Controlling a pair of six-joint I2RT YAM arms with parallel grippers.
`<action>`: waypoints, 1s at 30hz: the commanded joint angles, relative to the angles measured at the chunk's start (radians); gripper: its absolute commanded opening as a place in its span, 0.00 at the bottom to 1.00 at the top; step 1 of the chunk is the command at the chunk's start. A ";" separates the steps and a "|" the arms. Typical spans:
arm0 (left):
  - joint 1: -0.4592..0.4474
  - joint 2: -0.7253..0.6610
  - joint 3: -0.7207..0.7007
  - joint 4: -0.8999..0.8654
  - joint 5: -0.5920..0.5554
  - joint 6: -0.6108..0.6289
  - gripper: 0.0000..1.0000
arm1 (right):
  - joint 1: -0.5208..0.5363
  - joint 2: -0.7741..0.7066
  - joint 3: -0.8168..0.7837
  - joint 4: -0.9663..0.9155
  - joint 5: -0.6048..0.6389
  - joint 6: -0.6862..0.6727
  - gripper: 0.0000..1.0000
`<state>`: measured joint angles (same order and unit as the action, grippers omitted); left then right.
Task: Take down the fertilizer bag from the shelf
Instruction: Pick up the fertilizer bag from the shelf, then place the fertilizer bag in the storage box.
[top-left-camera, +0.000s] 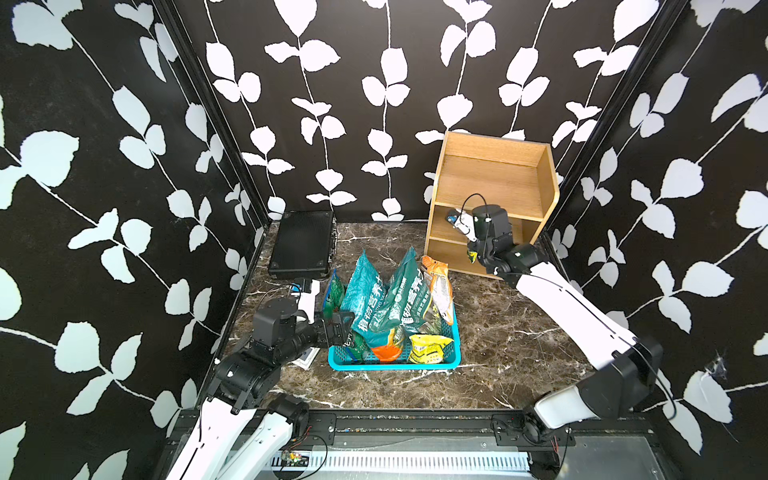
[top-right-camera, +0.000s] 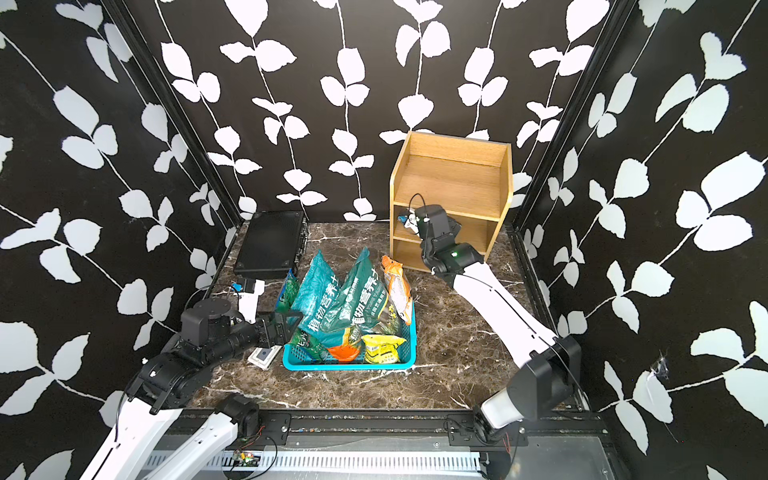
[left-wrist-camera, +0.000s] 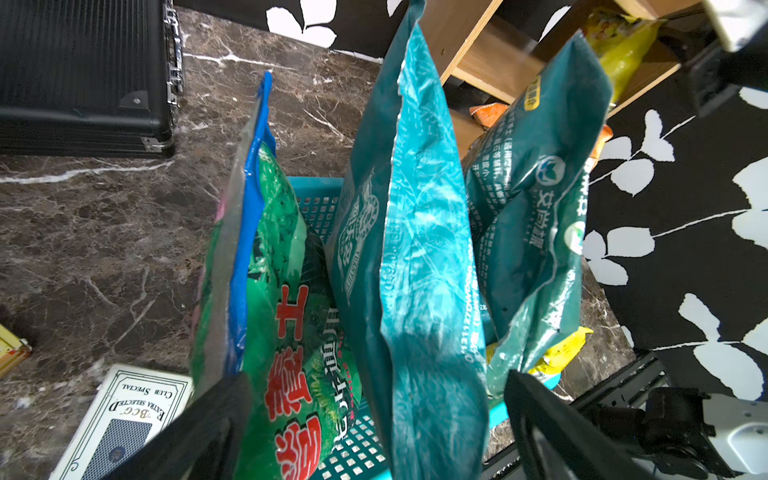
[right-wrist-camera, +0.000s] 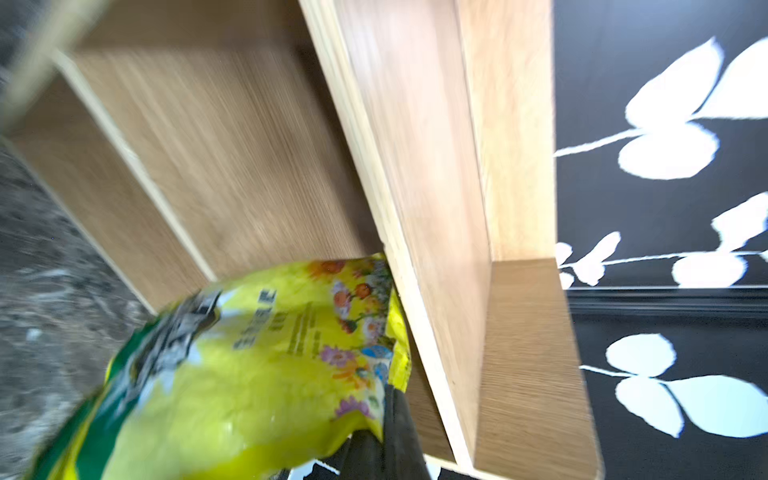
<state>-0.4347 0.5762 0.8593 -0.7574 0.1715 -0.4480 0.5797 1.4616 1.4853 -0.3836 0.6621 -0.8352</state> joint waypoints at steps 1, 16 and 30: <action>0.007 -0.005 -0.003 -0.003 -0.013 0.005 0.99 | 0.112 -0.088 0.060 0.088 0.058 0.002 0.00; 0.007 -0.079 0.029 -0.023 -0.008 0.006 0.99 | 0.558 -0.327 -0.208 0.348 -0.136 -0.214 0.00; 0.007 -0.084 0.065 -0.055 0.015 -0.001 0.99 | 0.679 -0.307 -0.299 0.433 -0.368 -0.186 0.00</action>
<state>-0.4347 0.5114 0.8917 -0.7891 0.1772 -0.4480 1.2423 1.1545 1.2045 -0.0978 0.3531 -1.0443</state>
